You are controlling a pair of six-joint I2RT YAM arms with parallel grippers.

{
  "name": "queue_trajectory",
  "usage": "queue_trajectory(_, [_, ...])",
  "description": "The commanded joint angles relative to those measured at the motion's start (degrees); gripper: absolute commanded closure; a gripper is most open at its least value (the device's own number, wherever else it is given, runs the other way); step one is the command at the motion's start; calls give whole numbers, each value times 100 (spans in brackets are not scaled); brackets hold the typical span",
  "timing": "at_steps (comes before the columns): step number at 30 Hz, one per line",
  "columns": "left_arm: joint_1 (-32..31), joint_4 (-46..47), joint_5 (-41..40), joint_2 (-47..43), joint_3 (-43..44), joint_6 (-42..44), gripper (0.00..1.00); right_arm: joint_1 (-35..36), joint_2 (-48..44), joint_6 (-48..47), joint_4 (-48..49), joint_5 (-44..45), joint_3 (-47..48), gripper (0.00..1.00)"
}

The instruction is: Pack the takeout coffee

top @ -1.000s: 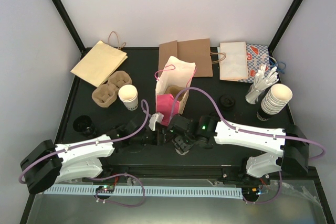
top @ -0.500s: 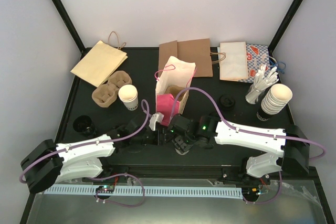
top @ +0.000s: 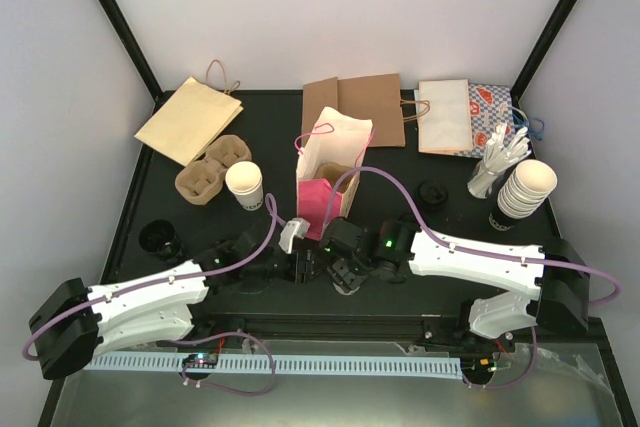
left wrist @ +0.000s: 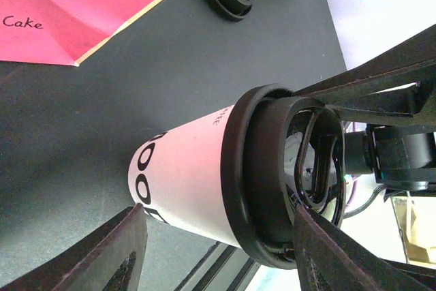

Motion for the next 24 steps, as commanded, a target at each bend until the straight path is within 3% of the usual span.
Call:
queue_trajectory(1, [-24, 140, 118, 18, 229, 99, 38, 82, 574, 62, -288, -931, -660, 38])
queue_trajectory(17, [-23, 387, 235, 496, 441, 196, 39, 91, 544, 28, -250, -871, -657, 38])
queue_trajectory(24, [-18, -191, -308, -55, 476, 280, 43, 87, 641, 112, -257, -962, -701, 38])
